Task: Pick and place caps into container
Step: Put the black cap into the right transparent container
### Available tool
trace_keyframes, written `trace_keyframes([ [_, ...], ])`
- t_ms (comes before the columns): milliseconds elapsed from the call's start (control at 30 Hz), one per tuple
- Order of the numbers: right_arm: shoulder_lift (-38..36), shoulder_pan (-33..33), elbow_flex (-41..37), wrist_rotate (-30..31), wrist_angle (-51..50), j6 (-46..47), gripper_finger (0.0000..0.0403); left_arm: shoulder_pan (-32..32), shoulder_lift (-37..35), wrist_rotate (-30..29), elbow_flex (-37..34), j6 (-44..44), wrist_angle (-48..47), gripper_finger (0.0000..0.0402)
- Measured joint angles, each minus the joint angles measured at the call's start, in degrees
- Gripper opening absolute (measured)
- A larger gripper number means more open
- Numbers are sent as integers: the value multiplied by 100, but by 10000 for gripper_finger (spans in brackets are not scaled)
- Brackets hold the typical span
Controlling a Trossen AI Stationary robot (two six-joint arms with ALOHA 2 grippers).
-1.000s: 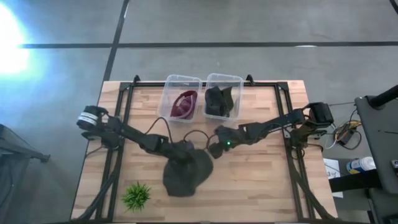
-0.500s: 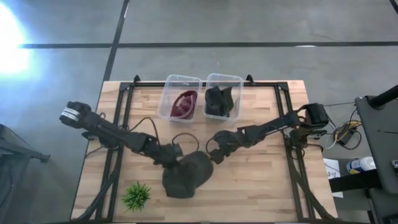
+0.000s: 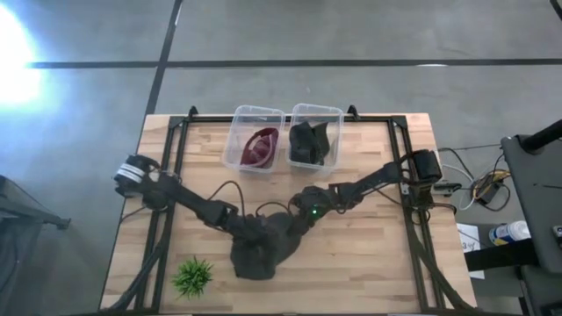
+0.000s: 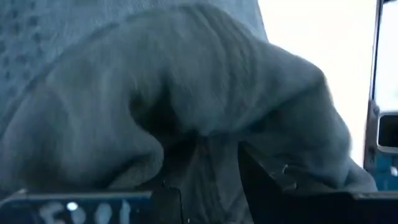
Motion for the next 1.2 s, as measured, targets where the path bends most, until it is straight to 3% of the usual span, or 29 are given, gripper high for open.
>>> trace_keyframes([
  [167,-264,16,5,-8,7,-240,177,116,232,-32,183,62,182,116],
  [333,-602,10,17,-44,-153,-320,113,128,-102,-573,335,415,39,116],
  [533,-1083,27,42,23,-258,-694,20,134,-1141,-1565,361,675,-400,116],
  [800,-2639,1,36,682,-1406,-1559,15,160,-3091,-2399,523,517,-903,116],
  [967,-3979,1,58,1777,-1894,-2237,14,154,-3984,-3151,704,877,-884,116],
  [1200,-5333,10,58,4670,-2294,-3789,14,165,-4636,-3804,751,1582,-902,116],
])
